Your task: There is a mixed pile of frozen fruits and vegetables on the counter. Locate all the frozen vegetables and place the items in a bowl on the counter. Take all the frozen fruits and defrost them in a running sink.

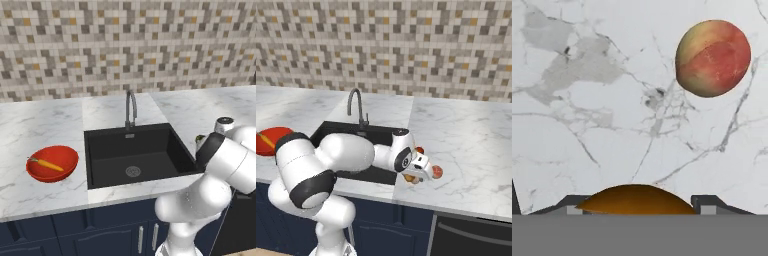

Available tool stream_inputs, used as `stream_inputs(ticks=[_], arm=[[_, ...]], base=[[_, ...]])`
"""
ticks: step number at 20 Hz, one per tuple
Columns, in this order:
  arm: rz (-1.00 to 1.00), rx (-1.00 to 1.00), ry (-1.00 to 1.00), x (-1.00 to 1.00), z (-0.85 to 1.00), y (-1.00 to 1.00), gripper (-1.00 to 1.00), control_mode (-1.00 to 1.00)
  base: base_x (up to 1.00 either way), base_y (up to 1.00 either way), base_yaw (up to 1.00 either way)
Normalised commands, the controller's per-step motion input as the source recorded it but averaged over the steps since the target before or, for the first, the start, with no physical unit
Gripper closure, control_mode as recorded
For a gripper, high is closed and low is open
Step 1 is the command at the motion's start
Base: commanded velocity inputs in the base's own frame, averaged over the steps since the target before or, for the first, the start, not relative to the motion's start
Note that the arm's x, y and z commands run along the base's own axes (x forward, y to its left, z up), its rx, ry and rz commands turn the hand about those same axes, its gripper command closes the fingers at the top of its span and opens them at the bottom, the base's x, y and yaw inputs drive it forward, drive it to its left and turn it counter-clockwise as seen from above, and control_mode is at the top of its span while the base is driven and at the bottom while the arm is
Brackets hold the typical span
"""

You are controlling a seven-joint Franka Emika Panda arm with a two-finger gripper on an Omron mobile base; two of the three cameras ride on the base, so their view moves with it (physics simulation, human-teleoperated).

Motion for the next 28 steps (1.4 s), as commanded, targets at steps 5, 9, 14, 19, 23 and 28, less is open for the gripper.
stream_inputs(ticks=[5, 9, 14, 19, 23, 28], arm=[[0.0, 0.0, -0.04, -0.01, 0.62, 0.72, 1.0, -1.0], [0.0, 0.01, -0.02, 0.0, 0.37, 0.95, 1.0, -1.0], [0.0, 0.07, 0.0, 0.04, 0.35, 1.0, 1.0, -1.0], [0.0, 0.01, 0.0, 0.14, 0.22, 1.0, 1.0, -1.0], [0.0, 0.0, 0.0, 0.27, 0.11, 0.99, 1.0, -1.0], [0.0, 0.0, 0.0, 0.23, 0.0, 1.0, 1.0, -1.0]], base=[[0.0, 0.0, 0.0], [0.0, 0.0, 0.0], [0.0, 0.0, 0.0], [0.0, 0.0, 0.0], [0.0, 0.0, 0.0], [0.0, 0.0, 0.0]])
